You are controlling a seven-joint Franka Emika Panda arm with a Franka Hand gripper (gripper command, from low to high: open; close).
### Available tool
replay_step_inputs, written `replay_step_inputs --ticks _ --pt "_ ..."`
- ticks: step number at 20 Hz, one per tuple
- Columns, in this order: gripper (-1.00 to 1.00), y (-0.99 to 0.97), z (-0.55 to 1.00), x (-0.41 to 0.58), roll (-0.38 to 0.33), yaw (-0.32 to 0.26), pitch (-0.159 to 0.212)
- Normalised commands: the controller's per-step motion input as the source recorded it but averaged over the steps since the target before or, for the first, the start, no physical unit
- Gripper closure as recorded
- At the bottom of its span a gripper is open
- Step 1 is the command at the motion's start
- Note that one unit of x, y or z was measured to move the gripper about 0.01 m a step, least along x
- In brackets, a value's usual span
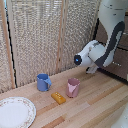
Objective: Please adjust your gripper to match the height of the lower drawer handle. Progress your gripper onward until it happens to touch the drawer handle. Now, firmly take hold of it with your gripper, then steadily retract it to swing the drawer wide open.
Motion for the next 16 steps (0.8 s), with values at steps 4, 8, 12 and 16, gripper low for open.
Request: replay_step_inputs --ticks 4,8,12,16 --pt "-1.00 -0.51 0.01 -0.019 -0.204 0.103 0.020" --pt "-1.00 -0.50 -0.10 0.000 -0.007 0.116 0.095" --pt "1.00 -0.36 -0.03 0.000 0.027 0.061 0.165" --pt "1.00 -0.19 0.01 0.056 0.033 0.111 0.196"
